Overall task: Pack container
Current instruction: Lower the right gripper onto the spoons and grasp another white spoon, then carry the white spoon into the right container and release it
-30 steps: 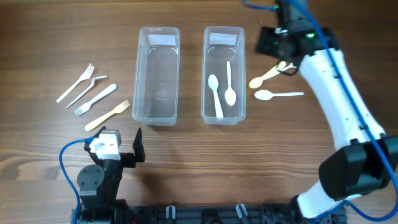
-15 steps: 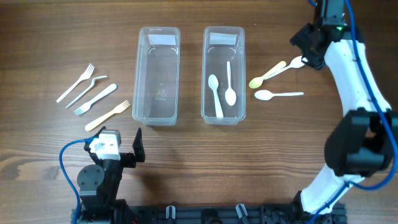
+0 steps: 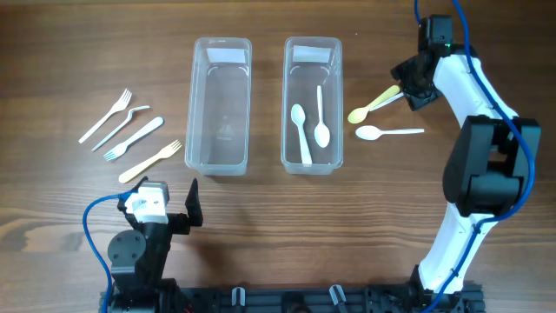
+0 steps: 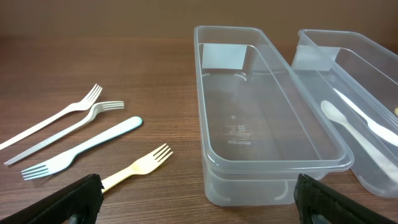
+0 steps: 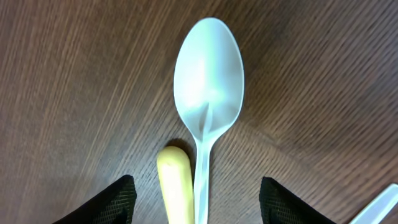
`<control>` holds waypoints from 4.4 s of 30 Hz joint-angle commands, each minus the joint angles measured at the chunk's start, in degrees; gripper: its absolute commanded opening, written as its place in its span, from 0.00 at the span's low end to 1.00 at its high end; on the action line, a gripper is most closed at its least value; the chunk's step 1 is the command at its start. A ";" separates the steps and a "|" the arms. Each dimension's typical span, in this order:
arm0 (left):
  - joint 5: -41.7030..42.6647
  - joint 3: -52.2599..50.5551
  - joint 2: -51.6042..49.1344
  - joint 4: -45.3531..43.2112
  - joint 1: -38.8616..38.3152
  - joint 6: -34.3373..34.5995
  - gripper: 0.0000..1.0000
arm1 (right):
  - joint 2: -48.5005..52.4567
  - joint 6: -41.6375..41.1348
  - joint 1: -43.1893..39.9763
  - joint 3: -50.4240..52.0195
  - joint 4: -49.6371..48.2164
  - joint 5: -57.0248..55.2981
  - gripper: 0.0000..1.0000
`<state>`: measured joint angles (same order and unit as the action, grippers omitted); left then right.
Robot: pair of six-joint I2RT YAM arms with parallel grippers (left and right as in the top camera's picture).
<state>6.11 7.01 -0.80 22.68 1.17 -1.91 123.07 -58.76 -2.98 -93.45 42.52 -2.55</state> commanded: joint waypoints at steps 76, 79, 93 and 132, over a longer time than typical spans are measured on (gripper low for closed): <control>0.92 -0.26 0.42 -0.24 -0.22 -1.09 1.00 | -1.36 4.92 -4.22 -0.42 0.63 2.14 0.04; 0.92 -0.26 0.42 -0.24 -0.22 -1.09 1.00 | -4.04 7.89 -4.22 -0.46 0.09 1.51 0.04; 0.92 -0.26 0.42 -0.24 -0.22 -1.09 1.00 | -16.57 35.17 2.47 -0.46 -4.90 21.38 0.04; 0.92 -0.26 0.42 -0.24 -0.22 -1.09 1.00 | -21.66 28.15 9.81 -0.13 8.70 4.76 0.58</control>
<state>6.11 7.01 -0.80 22.68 1.17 -1.91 102.43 -28.58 7.49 -93.49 49.34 8.10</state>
